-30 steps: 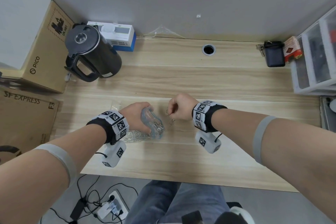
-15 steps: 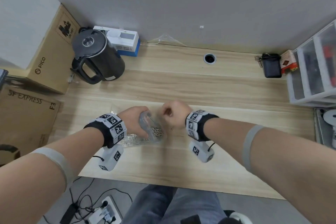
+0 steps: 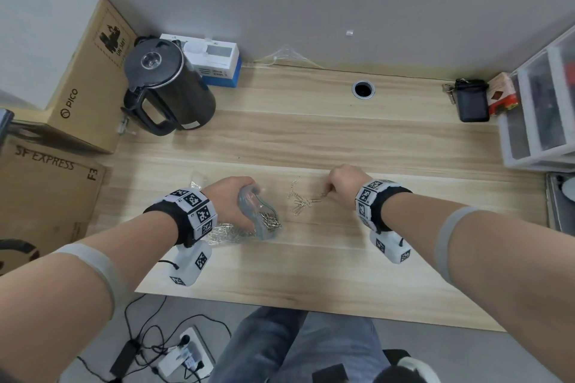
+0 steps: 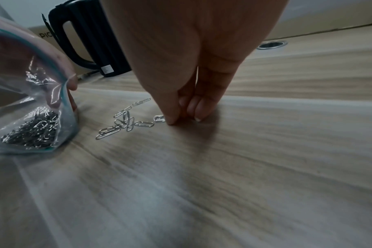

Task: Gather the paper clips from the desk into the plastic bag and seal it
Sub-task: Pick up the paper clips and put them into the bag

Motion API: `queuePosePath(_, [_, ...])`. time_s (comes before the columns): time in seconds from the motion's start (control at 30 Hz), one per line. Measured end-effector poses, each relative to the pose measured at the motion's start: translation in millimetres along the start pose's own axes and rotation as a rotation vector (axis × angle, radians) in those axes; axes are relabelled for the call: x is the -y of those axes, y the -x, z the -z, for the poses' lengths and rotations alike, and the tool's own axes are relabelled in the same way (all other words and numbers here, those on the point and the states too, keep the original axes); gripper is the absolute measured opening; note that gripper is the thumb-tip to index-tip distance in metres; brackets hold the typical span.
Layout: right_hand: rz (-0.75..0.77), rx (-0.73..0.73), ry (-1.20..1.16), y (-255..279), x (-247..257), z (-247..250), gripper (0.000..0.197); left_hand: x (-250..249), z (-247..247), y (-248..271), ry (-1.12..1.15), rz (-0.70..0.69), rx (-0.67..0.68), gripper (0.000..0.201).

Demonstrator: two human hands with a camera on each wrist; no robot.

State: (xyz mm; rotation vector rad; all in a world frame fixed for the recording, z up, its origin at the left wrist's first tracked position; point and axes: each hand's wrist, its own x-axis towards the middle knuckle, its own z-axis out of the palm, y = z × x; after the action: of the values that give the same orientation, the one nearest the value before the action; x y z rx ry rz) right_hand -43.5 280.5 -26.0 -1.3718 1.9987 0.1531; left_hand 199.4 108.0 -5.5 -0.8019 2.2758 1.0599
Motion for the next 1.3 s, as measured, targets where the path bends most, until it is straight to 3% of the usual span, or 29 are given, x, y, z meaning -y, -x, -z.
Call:
queuePosePath(0.17, [-0.041, -0.069, -0.062, -2, 7, -4, 0.018, -3, 0, 1, -0.007, -0.013, 0.001, 0.071])
queuePosePath(0.4, [-0.007, -0.028, -0.092, -1, 18, -8, 0.018, -1, 0, 3, 0.024, -0.002, -0.005, 0.071])
queuePosePath(0.6, [0.102, -0.088, -0.08, -3, 23, -20, 0.048, -2, 0, 4, 0.032, 0.003, 0.006, 0.071])
queuePosePath(0.83, [0.083, -0.146, -0.174, -9, 26, -31, 0.026, -2, 1, 3, 0.033, 0.0, 0.007, 0.073])
queuePosePath(1.1, [0.028, -0.159, -0.219, -5, 22, -31, 0.018, -4, 2, 4, 0.023, 0.012, 0.004, 0.073])
queuePosePath(1.3, [-0.043, -0.158, -0.26, -5, 23, -29, 0.025, -4, 1, 3, 0.025, 0.011, -0.002, 0.073])
